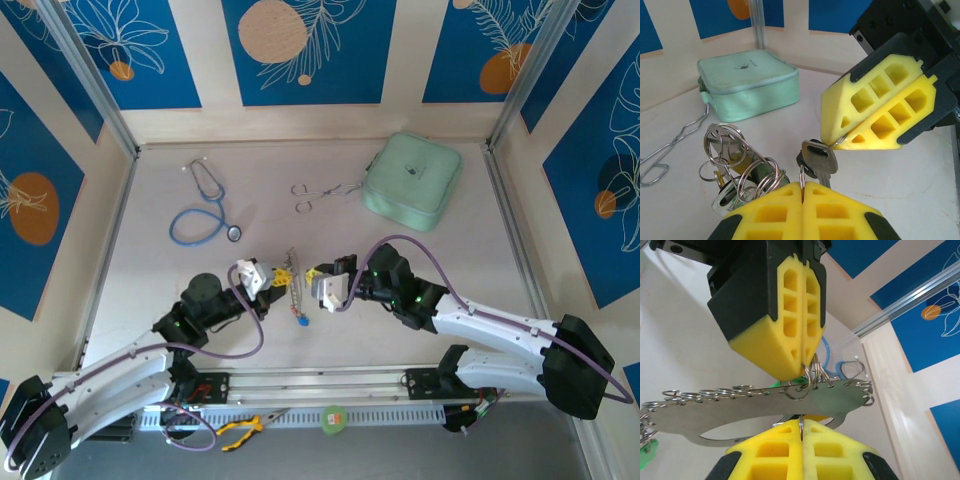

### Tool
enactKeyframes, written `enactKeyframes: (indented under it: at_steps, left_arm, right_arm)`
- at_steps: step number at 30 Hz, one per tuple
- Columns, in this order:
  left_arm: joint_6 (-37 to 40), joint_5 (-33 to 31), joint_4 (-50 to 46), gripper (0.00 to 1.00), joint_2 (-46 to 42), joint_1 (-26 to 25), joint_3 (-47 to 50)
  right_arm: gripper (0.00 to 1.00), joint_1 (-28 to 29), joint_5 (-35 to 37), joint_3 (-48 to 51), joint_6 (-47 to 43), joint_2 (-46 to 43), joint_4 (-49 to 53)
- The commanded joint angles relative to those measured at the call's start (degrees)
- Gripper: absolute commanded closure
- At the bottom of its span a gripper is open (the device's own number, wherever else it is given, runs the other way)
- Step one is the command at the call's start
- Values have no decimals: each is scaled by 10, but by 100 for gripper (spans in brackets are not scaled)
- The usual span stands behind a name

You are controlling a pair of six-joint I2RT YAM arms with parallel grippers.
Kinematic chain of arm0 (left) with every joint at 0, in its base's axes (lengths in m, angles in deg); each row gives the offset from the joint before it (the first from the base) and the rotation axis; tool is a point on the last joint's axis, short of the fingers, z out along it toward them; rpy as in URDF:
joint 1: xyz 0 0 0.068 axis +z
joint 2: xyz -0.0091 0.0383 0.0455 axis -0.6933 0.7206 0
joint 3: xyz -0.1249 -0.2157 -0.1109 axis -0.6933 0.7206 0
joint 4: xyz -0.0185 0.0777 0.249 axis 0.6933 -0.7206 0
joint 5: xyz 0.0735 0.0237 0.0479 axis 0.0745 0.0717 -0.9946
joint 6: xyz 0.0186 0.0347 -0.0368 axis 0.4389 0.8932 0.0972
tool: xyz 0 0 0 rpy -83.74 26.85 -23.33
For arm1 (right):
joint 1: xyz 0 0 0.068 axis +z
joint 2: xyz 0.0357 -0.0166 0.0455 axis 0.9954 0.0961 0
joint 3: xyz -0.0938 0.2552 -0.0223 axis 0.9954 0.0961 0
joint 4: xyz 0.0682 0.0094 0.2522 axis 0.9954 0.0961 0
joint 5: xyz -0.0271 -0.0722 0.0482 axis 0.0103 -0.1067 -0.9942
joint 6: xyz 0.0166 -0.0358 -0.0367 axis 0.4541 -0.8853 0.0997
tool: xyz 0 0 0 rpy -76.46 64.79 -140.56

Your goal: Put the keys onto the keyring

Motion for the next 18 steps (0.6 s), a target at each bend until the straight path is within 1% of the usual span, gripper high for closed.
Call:
enactKeyframes:
  at_steps: [1,9,18]
  left_arm:
    - [-7,19,26,100,0,-6,-15]
    - [-43,18,13,100,14,-5,-31]
    - [-51,25,14,100,21,-5,-33]
  right_arm:
    - [100,1,-2,-10,-18,5,-30]
    - [100,2,-6,-15,-7,20,-37]
    - [100,3,5,-20,-6,38,-39]
